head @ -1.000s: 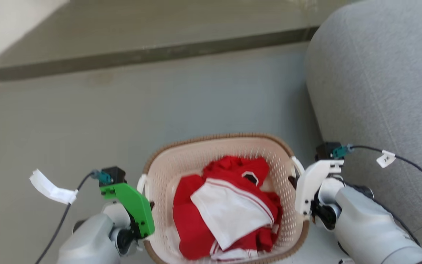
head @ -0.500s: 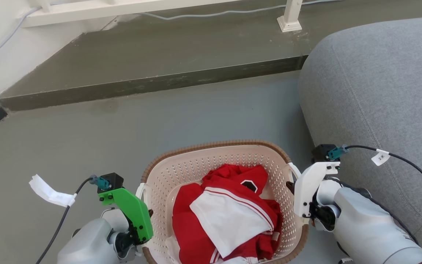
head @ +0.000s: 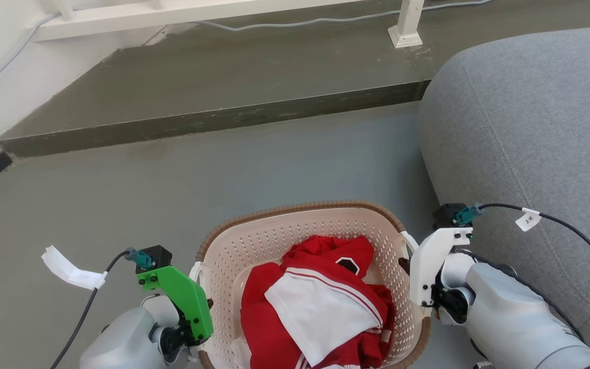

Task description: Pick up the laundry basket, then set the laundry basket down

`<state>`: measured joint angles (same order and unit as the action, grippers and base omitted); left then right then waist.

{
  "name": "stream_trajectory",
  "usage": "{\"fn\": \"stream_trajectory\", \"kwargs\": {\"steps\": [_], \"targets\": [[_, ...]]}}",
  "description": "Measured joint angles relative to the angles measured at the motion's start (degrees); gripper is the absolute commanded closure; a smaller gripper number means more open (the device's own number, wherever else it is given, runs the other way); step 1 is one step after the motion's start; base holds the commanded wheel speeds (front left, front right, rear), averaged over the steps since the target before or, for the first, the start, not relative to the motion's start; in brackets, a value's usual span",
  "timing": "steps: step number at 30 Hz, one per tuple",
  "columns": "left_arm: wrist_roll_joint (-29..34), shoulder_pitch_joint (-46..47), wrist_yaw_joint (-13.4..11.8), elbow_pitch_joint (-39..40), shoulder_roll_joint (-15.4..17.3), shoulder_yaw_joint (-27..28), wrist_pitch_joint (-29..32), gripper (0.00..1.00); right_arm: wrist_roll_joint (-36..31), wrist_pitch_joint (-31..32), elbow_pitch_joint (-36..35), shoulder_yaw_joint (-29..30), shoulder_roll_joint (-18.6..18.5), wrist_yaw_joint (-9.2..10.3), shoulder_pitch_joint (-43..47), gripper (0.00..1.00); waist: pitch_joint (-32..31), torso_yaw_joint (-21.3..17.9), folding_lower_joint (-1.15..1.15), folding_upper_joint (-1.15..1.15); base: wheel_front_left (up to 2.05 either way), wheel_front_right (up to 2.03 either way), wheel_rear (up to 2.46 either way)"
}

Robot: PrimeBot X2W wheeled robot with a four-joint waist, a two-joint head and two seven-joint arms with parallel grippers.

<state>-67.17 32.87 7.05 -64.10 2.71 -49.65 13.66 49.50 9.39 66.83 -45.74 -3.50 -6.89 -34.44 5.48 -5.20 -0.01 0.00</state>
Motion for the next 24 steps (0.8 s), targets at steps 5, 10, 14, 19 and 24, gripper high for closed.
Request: {"fn": "stream_trajectory", "kwargs": {"steps": [5, 10, 14, 19, 24], "targets": [[-0.32, 0.00, 0.00, -0.20, -0.02, -0.14, 0.43, 1.00, 0.49, 0.32, 0.00, -0.55, -0.01, 0.01, 0.00, 1.00, -0.14, 0.00, 0.00, 0.00, 0.00, 0.00, 0.00], [-0.59, 0.00, 0.00, -0.20, -0.02, -0.23, 0.58, 1.00, 0.59, 0.35, -0.03, -0.91, -0.08, 0.01, 0.00, 1.00, -0.21, -0.06, 0.00, 0.00, 0.00, 0.00, 0.00], [-0.74, -0.03, 0.00, -0.23, -0.03, -0.31, 0.94, 1.00, 0.98, 0.75, -0.05, -1.18, -0.14, 0.01, 0.00, 1.00, -0.23, -0.13, 0.00, 0.00, 0.00, 0.00, 0.00], [-1.14, -0.03, 0.00, -0.25, -0.08, -0.34, 1.01, 1.00, 1.08, 0.76, -0.05, -1.66, -0.27, 0.01, 0.00, 1.00, -0.23, -0.18, 0.00, 0.00, 0.00, 0.00, 0.00], [-1.16, -0.04, 0.00, -0.26, -0.10, -0.34, 1.01, 1.00, 1.65, 0.76, -0.11, -2.00, -0.32, 0.02, 0.00, 1.00, -0.08, -0.22, 0.00, 0.00, 0.00, 0.00, 0.00]]}}
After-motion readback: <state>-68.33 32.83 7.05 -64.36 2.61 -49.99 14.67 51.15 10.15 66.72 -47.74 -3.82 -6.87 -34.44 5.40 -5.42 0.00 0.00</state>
